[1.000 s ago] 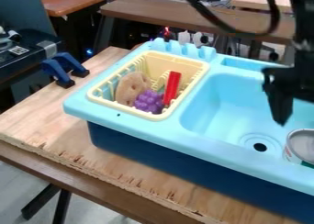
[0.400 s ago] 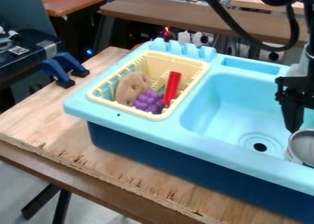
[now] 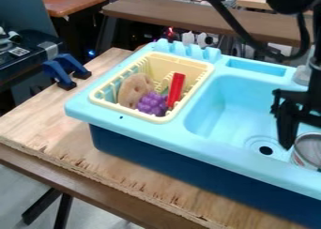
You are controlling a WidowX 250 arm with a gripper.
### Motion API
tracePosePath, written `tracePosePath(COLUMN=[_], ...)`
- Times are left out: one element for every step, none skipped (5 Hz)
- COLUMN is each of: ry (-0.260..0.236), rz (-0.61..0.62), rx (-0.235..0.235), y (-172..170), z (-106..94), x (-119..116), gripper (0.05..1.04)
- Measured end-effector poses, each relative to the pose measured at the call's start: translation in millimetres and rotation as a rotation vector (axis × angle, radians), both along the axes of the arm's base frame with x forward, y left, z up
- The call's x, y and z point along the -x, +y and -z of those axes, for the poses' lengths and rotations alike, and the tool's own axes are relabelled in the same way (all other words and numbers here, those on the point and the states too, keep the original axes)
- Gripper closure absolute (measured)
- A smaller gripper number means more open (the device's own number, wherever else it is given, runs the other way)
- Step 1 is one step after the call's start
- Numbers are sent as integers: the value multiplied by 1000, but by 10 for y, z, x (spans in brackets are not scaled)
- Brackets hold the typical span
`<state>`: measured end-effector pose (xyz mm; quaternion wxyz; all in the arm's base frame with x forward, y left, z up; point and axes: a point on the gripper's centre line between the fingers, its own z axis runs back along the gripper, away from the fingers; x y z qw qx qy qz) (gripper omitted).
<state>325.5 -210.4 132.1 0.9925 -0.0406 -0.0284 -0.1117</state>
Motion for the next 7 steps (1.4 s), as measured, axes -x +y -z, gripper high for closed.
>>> tracePosePath(ry=[43, 68, 89, 114, 157, 258, 282], rz=[-2, -20, -30, -54, -124, -131, -147], rx=[22, 35, 41, -21, -118, -218, -258], y=[102, 235, 370, 624, 925, 1115, 1211], z=[61, 126, 181, 120, 64, 7, -25], x=[5, -33, -99, -86, -29, 118, 151], gripper=[85, 85, 85, 85, 85, 85, 85])
